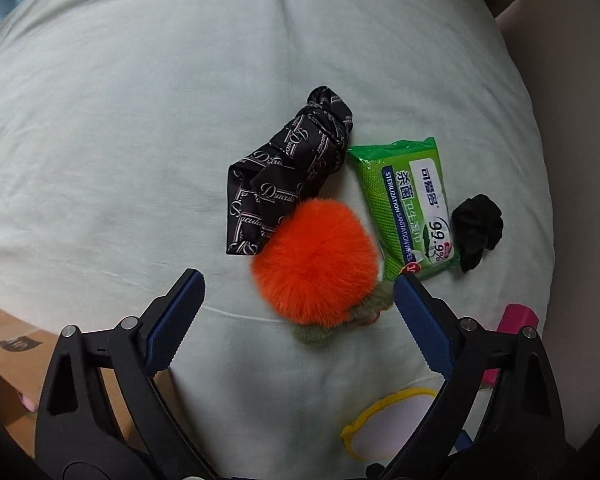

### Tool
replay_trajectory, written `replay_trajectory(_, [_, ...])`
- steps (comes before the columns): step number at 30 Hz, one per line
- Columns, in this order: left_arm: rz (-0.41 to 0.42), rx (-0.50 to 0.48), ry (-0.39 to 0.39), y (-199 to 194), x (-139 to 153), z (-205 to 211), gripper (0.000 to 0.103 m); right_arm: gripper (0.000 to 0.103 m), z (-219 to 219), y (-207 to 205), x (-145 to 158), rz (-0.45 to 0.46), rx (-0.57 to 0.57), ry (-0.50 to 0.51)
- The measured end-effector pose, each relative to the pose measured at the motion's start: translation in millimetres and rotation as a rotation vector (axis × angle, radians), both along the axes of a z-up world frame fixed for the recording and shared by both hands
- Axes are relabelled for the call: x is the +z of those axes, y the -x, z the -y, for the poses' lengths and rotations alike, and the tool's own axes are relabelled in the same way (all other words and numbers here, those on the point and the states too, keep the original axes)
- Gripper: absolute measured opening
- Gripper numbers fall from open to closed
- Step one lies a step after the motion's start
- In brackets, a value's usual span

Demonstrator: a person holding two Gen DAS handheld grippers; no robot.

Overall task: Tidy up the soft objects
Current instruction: 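Grasp the orange pompom with the left tool while the right tool grasps the yellow mesh bag, then carry the orange pompom and yellow mesh bag over the box with both tools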

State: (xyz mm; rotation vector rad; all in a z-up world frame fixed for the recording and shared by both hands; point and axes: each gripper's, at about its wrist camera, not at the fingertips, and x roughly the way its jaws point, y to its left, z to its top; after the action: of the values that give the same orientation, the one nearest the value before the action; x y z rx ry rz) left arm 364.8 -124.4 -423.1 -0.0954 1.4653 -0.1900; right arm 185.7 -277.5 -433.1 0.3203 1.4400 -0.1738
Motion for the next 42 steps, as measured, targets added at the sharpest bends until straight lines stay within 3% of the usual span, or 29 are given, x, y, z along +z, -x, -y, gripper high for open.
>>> replay_trajectory(7, [-0.034,0.004,-0.005,-6,-32,5,0.079,0.103,-8,-2,-30,-0.056,0.007,0.022])
replay_trajectory(12, [-0.051,0.006,0.001,-10,-47,3,0.052,0.103,-4,-2,-48,-0.082,0.007,0.023])
replay_trajectory(18, [-0.038,-0.014,-0.009,-8,-57,8,0.038,0.098,-10,-2,-49,-0.086,0.039,0.036])
replay_trajectory(26, [-0.030,-0.009,0.008,-9,-56,0,0.033,0.086,-2,1,-49,-0.089,0.034,0.007])
replay_trajectory(34, [-0.013,-0.021,0.014,4,-36,-5,0.033,0.047,30,2,-35,-0.092,-0.019,-0.027])
replay_trajectory(36, [-0.007,-0.021,0.014,5,-30,10,0.033,0.042,42,5,-32,-0.088,-0.039,-0.036])
replay_trajectory(42, [0.020,-0.030,0.020,15,0,14,0.033,0.038,62,14,-7,-0.044,-0.075,-0.040])
